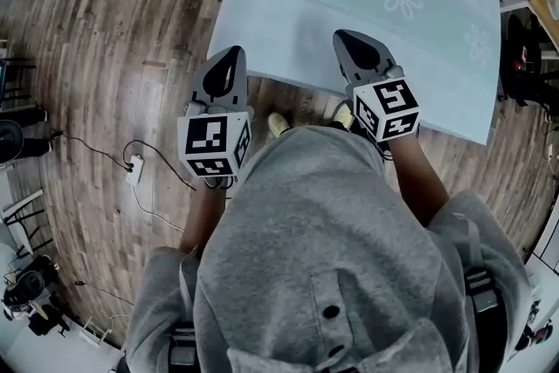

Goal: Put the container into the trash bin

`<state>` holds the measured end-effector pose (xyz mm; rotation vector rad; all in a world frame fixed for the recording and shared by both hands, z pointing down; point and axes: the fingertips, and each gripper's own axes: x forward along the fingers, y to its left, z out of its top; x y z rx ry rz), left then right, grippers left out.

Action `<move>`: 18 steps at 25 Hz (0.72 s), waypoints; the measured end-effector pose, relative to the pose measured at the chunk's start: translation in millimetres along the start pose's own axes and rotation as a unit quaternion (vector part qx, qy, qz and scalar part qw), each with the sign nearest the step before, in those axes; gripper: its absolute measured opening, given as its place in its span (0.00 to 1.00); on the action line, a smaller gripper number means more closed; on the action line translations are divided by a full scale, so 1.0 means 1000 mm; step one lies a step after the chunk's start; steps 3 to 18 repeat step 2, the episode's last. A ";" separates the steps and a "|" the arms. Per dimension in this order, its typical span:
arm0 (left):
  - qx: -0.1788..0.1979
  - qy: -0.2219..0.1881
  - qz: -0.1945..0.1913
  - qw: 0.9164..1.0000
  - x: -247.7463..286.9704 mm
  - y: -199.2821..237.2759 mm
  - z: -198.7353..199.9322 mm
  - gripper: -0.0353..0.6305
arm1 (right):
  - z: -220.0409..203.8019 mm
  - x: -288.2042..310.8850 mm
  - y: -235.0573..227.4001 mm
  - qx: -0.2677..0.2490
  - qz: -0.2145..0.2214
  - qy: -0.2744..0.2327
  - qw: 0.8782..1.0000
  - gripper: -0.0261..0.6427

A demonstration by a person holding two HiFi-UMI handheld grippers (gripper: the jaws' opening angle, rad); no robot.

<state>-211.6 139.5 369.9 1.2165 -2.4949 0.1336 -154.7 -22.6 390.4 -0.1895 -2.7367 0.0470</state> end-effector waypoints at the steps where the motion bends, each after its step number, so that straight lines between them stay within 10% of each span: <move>1: -0.001 0.001 -0.001 1.000 0.000 -0.001 -0.001 0.08 | -0.001 0.000 0.001 0.000 0.001 0.001 1.000 0.08; 18: -0.001 0.002 -0.002 1.000 0.000 -0.002 -0.003 0.08 | -0.002 -0.001 0.001 0.000 0.002 0.001 1.000 0.08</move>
